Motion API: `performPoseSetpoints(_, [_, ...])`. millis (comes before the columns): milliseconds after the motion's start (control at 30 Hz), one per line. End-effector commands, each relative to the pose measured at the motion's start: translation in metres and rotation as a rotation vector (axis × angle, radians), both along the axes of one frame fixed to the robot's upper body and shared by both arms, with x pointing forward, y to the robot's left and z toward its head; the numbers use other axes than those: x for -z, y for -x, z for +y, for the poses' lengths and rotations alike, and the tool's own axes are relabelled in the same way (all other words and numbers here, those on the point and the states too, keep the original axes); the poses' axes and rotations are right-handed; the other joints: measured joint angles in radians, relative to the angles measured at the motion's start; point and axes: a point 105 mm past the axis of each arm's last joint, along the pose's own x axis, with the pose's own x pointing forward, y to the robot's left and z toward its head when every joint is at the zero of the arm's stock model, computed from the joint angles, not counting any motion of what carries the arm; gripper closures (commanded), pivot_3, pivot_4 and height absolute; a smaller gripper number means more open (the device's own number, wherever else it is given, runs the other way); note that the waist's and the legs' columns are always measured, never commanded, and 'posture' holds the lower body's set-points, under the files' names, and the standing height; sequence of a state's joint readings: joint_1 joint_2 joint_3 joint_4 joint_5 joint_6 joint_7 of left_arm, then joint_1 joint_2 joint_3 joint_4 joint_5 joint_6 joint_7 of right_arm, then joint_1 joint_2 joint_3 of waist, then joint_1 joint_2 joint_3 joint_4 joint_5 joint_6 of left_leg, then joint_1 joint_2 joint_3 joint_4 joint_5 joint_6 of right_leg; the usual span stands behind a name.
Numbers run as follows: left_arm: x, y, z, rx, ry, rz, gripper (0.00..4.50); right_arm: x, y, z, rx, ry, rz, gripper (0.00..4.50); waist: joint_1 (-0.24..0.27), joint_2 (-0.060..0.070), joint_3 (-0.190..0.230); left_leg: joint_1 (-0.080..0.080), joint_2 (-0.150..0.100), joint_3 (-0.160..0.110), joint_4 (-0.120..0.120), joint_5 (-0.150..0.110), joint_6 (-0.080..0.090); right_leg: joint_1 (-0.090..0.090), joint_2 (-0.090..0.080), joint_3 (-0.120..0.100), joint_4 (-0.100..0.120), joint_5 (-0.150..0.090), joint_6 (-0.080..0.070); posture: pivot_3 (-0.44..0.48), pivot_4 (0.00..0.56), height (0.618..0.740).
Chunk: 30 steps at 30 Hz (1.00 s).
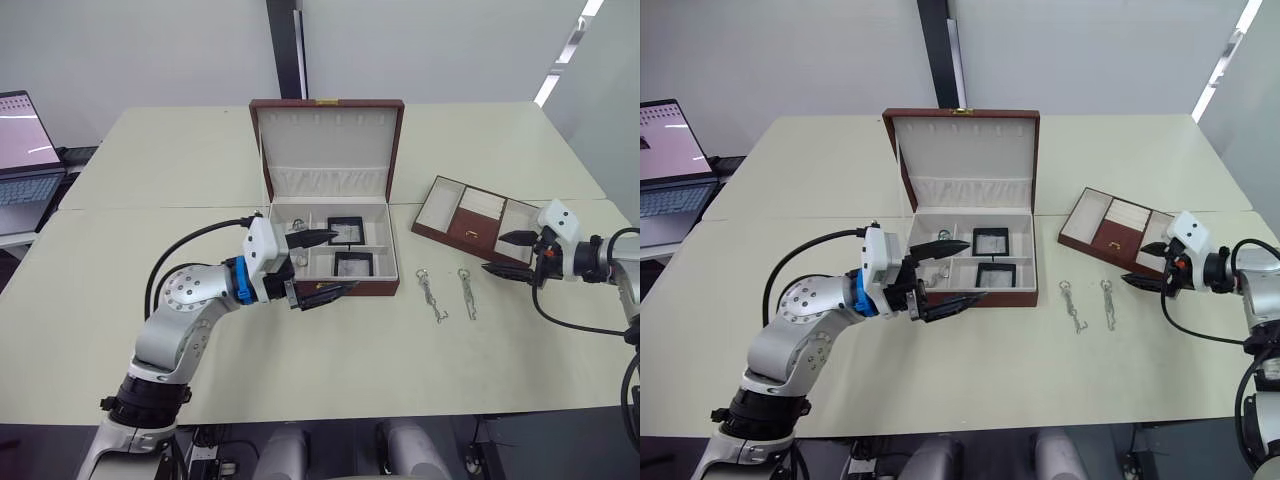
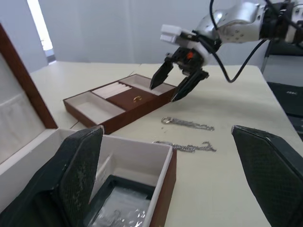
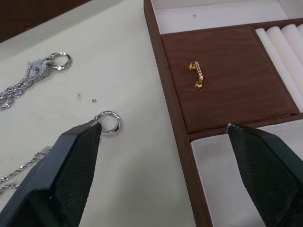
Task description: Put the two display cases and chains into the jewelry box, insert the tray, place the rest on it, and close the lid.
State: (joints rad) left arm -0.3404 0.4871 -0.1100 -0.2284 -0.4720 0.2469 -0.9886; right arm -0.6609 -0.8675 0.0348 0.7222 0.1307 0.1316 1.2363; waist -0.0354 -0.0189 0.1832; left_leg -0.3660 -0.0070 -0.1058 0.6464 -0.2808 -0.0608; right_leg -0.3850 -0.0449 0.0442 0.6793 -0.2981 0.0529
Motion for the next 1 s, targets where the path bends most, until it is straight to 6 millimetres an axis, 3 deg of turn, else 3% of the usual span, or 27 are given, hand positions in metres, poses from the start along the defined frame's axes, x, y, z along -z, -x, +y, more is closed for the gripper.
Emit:
performPoseSetpoints(33, [-0.0022,0.0014,-0.0047,0.012,0.014,-0.035,0.00,-0.0001,-0.0044,-0.0055,0.011,0.026,-0.017,0.02,0.000,0.000,0.000,0.000,0.000,0.000,0.000,0.000,0.000,0.000,0.000,0.000,0.000,0.000,0.000,0.000,0.150,0.740])
performPoseSetpoints(167, [0.0009,0.0017,-0.0067,0.011,0.021,-0.038,0.00,0.0044,-0.0081,-0.0070,0.027,0.020,-0.020,0.19,0.000,0.000,0.000,0.000,0.000,0.000,0.000,0.000,0.000,0.000,0.000,0.000,0.000,0.000,0.000,0.000,0.150,0.740])
performPoseSetpoints(400, [0.0026,0.0033,-0.0079,0.014,0.025,-0.045,0.00,0.0041,-0.0135,-0.0079,0.041,0.023,-0.044,2.31,0.001,0.000,0.000,0.000,0.000,0.000,0.000,0.000,0.000,0.000,0.000,0.000,0.000,0.000,0.000,0.000,0.150,0.740])
performPoseSetpoints(700, [0.0027,0.0027,-0.0086,0.018,0.025,-0.048,0.00,0.0044,-0.0128,-0.0121,0.051,0.025,-0.051,4.40,0.001,0.000,0.000,0.000,0.000,0.000,0.000,0.000,0.000,0.000,0.000,0.000,0.000,0.000,0.000,0.000,0.150,0.740])
performPoseSetpoints(1000, [0.0006,-0.0020,-0.0086,0.012,0.028,-0.056,0.00,-0.0023,-0.0128,-0.0130,0.057,-0.008,-0.070,4.47,0.001,0.000,0.000,0.000,0.000,0.000,0.000,0.000,0.000,0.000,0.000,0.000,0.000,0.000,0.000,0.000,0.150,0.740])
